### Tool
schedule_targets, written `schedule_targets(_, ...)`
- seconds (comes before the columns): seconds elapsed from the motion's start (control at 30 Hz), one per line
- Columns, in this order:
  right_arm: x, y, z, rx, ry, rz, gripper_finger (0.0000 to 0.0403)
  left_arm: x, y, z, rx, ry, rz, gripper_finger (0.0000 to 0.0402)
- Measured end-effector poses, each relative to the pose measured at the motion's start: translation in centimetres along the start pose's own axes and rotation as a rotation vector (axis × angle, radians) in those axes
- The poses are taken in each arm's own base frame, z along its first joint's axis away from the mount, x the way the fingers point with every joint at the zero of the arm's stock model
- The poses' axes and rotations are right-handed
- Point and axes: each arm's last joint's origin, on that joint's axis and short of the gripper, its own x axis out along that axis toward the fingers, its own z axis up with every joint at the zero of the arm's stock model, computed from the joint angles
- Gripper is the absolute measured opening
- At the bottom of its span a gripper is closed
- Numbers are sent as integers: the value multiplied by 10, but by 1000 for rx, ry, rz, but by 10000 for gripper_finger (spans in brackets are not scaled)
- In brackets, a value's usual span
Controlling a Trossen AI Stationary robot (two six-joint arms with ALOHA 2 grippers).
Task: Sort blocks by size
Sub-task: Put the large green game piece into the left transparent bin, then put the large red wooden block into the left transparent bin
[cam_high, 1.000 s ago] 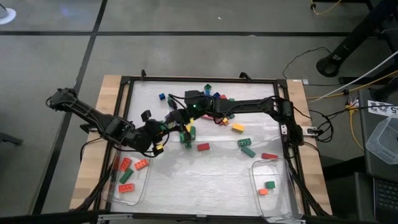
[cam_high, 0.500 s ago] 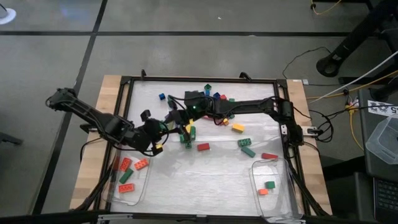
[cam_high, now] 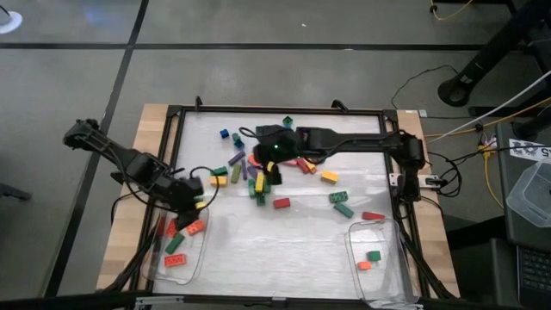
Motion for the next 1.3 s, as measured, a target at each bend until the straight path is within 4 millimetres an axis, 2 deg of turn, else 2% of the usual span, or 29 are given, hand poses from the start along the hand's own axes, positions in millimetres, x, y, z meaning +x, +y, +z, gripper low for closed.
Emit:
schedule_targets(0.07,-5,2,-9,-5,107,-9,234,1,0,-7,-112,92,2,105)
schedule_targets(0.17,-7,5,-22,-15,251,20,234,4,-3,-13,-216,127,26,117)
schedule_targets(0.37,-12,10,-37,26,415,64,234,8,-7,-16,-248,150,35,135)
schedule_targets(0.53,-10,14,-42,118,435,110,234,12,-8,-16,-252,151,54,153)
schedule_targets(0.83,18,35,-81,252,481,325,234,14,-9,-13,-249,96,78,158)
schedule_targets(1.07,44,45,-108,248,383,324,234,14,-8,-11,-178,21,100,157)
schedule_targets(1.2,50,54,-116,208,360,330,234,14,-8,-11,-152,10,104,157)
schedule_targets(1.3,52,68,-117,144,347,350,234,14,-7,-10,-150,1,108,157)
